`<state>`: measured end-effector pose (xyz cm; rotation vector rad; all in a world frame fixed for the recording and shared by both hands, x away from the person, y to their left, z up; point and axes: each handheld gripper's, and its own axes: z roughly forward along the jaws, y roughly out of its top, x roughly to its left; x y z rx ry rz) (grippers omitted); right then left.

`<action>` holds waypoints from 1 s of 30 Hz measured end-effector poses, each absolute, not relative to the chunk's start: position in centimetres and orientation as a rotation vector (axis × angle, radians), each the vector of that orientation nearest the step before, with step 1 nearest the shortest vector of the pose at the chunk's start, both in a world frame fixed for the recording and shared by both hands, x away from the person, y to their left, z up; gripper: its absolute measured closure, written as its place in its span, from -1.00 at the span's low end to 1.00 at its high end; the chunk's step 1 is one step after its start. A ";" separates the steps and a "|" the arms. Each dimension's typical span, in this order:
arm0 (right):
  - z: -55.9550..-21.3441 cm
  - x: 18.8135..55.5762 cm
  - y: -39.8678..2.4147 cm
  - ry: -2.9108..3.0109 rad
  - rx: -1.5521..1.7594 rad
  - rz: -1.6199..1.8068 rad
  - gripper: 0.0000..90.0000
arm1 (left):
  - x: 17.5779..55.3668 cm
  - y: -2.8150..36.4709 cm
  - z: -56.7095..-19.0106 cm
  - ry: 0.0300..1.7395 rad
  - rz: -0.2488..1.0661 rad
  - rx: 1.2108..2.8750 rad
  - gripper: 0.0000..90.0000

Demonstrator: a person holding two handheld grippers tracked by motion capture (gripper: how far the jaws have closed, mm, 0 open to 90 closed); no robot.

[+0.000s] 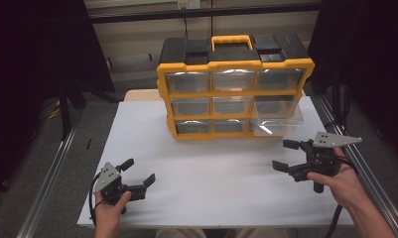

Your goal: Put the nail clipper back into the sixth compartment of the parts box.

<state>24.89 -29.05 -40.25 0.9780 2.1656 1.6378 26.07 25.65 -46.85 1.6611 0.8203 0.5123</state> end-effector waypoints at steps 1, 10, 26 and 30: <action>-40.5 24.9 -29.1 2.163 0.975 1.642 -0.83 | 26.1 25.6 -46.9 0.819 0.510 1.660 -0.95; -41.8 24.4 -29.4 2.149 0.998 1.641 -0.83 | 26.1 25.7 -46.9 0.819 0.513 1.662 -0.95; -43.3 23.6 -29.8 2.115 0.999 1.648 -0.83 | 26.1 25.7 -46.9 0.813 0.502 1.659 -0.95; -43.8 23.5 -29.7 2.109 0.984 1.640 -0.83 | 26.1 25.7 -46.9 0.813 0.503 1.659 -0.95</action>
